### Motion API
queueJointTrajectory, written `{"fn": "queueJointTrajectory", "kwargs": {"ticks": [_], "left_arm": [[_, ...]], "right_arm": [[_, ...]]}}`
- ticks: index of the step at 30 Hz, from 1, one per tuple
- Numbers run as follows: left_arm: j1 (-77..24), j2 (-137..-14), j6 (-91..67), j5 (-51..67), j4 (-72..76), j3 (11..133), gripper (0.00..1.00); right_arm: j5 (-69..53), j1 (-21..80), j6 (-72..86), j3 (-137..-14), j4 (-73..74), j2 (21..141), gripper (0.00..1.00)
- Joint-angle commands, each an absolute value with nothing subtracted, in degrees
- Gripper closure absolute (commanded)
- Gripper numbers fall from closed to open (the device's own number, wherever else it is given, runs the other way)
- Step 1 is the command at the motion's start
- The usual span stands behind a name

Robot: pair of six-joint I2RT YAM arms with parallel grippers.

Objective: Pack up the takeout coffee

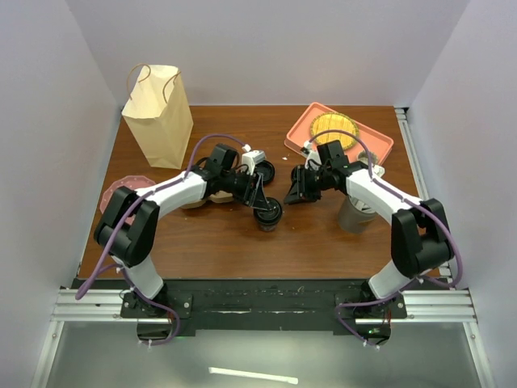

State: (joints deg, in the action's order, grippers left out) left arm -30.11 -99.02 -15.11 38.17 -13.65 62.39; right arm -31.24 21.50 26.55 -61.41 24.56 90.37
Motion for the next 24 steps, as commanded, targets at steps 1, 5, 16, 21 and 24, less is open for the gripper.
{"fn": "queueJointTrajectory", "kwargs": {"ticks": [1,5,16,21,24], "left_arm": [[-30.76,-106.43,-7.65,27.69,-24.61,57.92,0.48],[-31.11,-106.79,-7.56,27.43,-25.05,58.18,0.48],[-31.29,-107.22,-7.38,26.54,-25.58,58.62,0.48],[-31.2,-107.49,-7.3,26.54,-25.66,58.71,0.48],[-31.29,-107.67,-7.3,26.63,-25.66,58.8,0.48]], "right_arm": [[-36.82,21.01,20.66,-63.81,27.07,92.28,0.71],[-39.37,21.01,19.25,-63.72,26.55,93.69,0.71],[-39.38,19.51,20.39,-66.09,26.72,93.96,0.71],[-40.78,19.07,19.51,-67.5,27.6,94.74,0.7],[-42.01,19.07,19.42,-66.89,26.9,95.45,0.69]]}}
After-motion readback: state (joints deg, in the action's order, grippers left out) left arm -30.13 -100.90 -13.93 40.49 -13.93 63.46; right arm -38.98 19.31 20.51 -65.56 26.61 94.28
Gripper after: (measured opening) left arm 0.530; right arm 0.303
